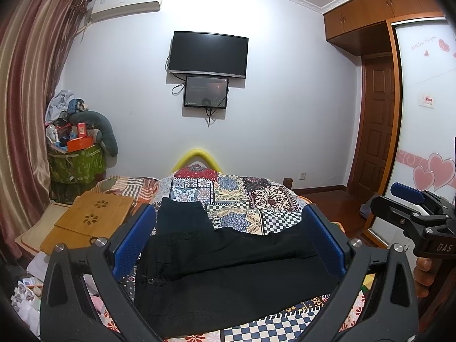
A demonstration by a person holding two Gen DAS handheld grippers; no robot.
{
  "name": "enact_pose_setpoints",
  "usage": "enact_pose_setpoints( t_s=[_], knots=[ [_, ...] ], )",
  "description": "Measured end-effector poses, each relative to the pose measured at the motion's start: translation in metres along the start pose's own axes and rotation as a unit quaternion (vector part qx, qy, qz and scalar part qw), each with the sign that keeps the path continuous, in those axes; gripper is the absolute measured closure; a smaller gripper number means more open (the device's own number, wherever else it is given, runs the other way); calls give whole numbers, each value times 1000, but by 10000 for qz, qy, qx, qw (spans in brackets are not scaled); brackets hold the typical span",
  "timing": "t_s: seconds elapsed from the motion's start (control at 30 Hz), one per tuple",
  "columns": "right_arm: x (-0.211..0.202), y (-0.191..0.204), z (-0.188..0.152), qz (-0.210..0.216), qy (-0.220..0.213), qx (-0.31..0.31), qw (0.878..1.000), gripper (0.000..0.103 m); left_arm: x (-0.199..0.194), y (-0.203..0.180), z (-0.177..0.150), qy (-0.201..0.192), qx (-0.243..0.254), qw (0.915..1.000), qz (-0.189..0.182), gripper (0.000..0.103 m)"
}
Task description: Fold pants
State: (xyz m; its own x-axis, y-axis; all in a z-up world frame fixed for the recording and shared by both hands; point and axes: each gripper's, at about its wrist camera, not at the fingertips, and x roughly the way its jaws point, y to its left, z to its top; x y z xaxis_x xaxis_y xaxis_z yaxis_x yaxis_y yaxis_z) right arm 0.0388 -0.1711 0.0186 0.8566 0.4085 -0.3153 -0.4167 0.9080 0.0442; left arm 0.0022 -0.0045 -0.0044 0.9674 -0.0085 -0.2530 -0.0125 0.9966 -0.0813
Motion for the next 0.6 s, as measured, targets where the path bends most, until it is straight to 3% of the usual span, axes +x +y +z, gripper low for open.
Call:
enact_pose_setpoints(
  t_s=[0.37,0.6],
  knots=[
    [10,-4,-4,-26,113,43,9999,1,15,6,-1,150,-79,9999,-3,0],
    [32,-13,-9,-94,320,102,9994,1,45,17,-5,376,-151,9991,84,0]
  ],
)
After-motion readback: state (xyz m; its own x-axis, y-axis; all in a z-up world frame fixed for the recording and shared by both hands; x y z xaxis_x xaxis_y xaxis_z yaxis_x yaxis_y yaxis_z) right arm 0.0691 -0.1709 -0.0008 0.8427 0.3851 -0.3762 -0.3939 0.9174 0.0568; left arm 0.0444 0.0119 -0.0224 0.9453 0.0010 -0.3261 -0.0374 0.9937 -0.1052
